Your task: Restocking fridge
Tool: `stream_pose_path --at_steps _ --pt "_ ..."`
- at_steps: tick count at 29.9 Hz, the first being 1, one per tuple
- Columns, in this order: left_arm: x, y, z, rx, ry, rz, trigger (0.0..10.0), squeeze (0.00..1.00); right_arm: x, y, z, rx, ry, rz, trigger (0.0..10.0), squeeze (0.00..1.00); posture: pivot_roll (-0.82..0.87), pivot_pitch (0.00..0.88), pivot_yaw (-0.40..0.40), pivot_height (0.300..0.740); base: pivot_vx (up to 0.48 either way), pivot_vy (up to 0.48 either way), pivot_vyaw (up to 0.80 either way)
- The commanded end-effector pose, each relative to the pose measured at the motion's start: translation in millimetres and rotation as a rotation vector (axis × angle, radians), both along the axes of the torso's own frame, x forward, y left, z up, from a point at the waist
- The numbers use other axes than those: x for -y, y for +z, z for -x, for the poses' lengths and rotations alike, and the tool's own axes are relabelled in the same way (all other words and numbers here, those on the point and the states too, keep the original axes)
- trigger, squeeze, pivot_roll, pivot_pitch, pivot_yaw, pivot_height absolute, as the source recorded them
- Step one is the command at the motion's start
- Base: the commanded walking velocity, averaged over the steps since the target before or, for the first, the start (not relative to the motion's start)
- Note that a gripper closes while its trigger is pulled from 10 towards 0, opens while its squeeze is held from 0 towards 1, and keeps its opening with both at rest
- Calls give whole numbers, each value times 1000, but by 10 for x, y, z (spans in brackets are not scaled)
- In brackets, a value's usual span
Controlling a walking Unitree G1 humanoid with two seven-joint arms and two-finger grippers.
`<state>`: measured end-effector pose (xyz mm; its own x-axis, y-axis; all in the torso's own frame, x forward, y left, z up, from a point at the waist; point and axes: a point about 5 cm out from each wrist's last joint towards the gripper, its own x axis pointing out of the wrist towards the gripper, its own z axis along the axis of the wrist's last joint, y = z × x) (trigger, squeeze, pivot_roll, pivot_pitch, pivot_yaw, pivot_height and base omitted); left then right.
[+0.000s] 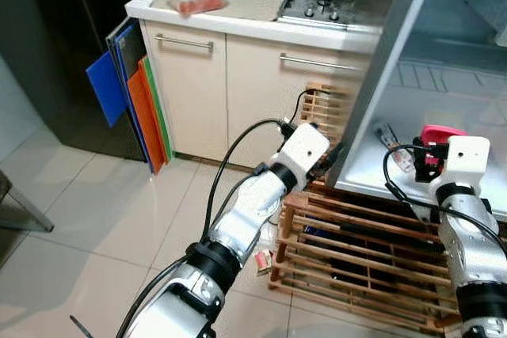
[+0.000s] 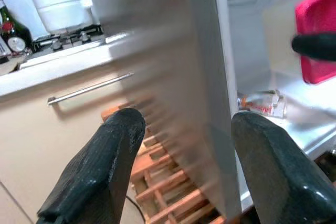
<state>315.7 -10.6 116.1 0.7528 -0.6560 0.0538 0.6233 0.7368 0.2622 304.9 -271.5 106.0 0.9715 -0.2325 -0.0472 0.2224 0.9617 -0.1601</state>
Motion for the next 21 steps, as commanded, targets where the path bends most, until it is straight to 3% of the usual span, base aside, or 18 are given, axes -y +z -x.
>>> stream_pose_path --at_steps 1,5,8,11,14,17,21 --pt "311 204 60 54 -65 78 10000 0 -30 43 -58 9 16 -9 0 157 -99 0 -30 740 0 0 0" --pt "324 115 69 22 -71 60 10000 0 -96 80 -139 18 34 -15 0 157 -103 0 -28 740 0 0 0" --pt "289 129 102 -42 -173 157 10000 0 -147 110 -166 29 57 -10 0 161 -100 0 -34 740 0 -102 0" --pt "241 173 132 -28 -224 211 10000 0 -157 115 -144 32 68 23 0 173 -97 0 -38 740 0 -459 0" --pt "193 190 132 -13 -217 230 10000 0 -163 120 -116 39 71 59 0 180 -95 0 -39 740 172 -407 0" --pt "85 165 109 -19 -178 238 10000 0 -208 111 -83 43 86 76 0 180 -92 0 -36 740 133 0 0" --pt "-49 114 69 -42 -154 222 10000 0 -258 70 -45 44 96 62 0 192 -87 0 -31 740 0 0 -652"
